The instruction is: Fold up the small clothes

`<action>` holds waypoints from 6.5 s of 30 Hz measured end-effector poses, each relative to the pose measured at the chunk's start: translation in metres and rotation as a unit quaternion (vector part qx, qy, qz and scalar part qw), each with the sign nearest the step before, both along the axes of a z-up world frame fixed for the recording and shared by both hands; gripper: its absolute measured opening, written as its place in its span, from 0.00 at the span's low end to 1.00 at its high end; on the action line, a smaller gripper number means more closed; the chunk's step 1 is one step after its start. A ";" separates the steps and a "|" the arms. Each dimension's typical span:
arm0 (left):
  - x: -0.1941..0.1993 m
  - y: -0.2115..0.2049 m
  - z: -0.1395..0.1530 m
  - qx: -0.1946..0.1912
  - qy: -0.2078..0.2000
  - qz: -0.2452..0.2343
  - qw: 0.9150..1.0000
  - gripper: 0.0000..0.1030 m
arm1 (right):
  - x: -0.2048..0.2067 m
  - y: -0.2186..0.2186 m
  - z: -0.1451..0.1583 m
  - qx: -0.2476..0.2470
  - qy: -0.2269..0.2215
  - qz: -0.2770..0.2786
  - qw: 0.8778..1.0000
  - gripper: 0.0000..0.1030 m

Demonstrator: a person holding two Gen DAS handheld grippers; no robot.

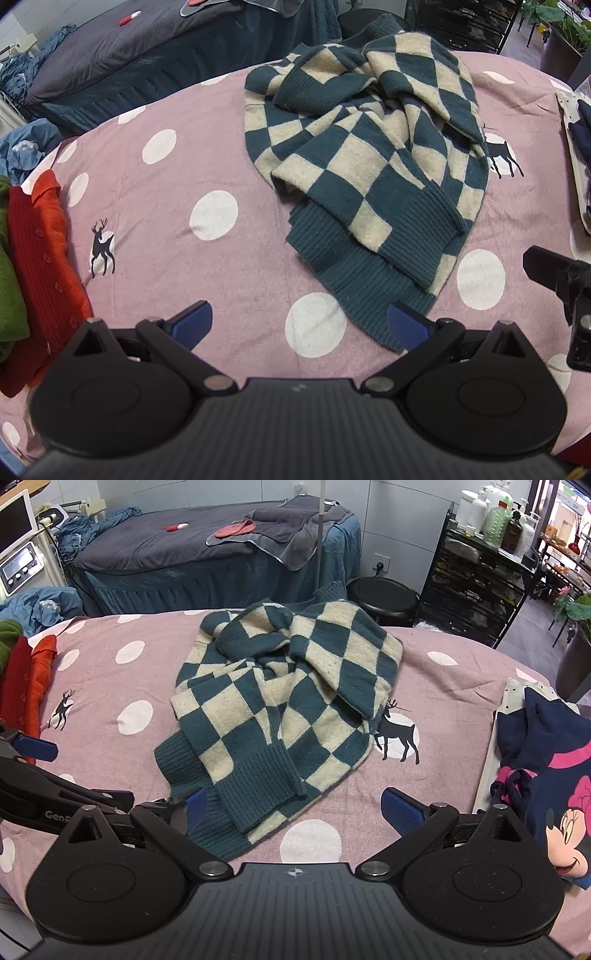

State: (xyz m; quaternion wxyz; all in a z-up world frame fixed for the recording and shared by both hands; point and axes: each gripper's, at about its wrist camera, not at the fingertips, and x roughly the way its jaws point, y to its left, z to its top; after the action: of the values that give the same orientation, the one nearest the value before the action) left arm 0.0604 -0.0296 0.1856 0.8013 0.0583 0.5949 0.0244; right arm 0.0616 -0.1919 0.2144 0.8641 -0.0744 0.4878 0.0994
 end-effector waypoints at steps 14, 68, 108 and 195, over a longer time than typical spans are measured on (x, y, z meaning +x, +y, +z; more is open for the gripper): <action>-0.002 0.000 -0.005 0.005 0.005 0.002 1.000 1.00 | -0.002 0.004 -0.001 0.013 0.004 0.012 1.000 1.00; 0.086 -0.022 -0.141 -0.283 0.038 0.144 0.947 0.22 | 0.024 -0.062 -0.058 0.073 0.043 -0.026 0.996 1.00; 0.071 0.147 -0.067 -0.119 -0.080 0.224 0.964 0.67 | 0.051 -0.047 -0.104 0.261 0.100 -0.100 0.955 0.07; 0.013 0.151 -0.058 -0.163 -0.082 0.190 0.965 0.82 | -0.017 -0.098 -0.050 0.071 0.116 -0.006 0.991 0.87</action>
State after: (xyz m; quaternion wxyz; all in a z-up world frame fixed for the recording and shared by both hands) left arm 0.0730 0.1215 0.1276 0.8269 -0.1889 0.5231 0.0835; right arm 0.0451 -0.2898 0.1648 0.8055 0.0016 0.5767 0.1366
